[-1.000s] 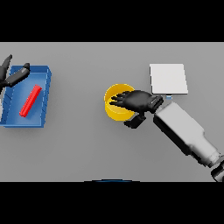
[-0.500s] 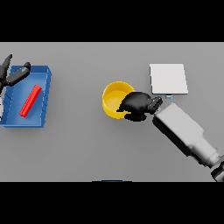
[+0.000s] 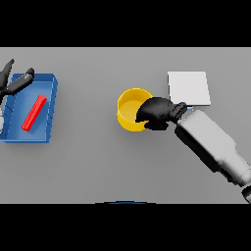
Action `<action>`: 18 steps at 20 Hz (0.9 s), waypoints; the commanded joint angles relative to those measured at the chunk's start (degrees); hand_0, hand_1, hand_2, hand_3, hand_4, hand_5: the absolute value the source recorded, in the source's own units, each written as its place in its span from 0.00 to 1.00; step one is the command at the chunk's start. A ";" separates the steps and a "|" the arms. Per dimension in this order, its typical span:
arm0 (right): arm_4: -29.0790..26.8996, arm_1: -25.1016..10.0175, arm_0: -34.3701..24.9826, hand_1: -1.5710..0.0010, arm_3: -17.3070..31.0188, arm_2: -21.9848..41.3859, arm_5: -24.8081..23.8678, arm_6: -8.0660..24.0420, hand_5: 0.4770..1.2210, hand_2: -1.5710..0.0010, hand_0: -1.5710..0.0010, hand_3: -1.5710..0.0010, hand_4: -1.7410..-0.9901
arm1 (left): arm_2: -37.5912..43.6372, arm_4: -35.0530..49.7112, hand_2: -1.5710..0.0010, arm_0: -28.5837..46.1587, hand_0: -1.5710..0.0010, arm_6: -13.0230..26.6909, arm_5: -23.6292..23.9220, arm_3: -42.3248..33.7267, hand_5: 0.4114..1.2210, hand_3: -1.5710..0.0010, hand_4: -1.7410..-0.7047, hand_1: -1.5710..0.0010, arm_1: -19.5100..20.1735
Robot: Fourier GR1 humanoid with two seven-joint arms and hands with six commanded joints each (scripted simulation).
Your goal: Pick up the red beaker and tilt it to pour out 1 green nut into yellow bowl. Pick up the yellow bowl and place it on the metallic measuring scale.
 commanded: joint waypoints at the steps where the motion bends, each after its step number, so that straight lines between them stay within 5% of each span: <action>1: -0.42 -0.90 0.27 0.02 -1.18 -0.60 0.54 0.51 0.99 0.08 0.02 0.26 0.01 | 0.24 0.05 1.00 0.22 1.00 -0.35 -0.38 0.25 0.36 1.00 0.93 1.00 0.60; 12: -2.36 -5.49 2.34 0.00 -12.32 -4.98 5.40 10.40 1.00 0.03 0.03 0.25 0.00 | 0.81 1.51 1.00 0.35 1.00 -0.39 -0.31 -0.91 0.36 1.00 0.90 1.00 -0.07; 18: -2.23 -9.14 -0.71 0.00 -5.91 -9.69 -1.06 8.55 1.00 0.02 0.01 0.26 0.00 | 1.30 2.80 1.00 0.94 1.00 3.09 -0.58 -3.10 0.40 1.00 0.87 1.00 0.04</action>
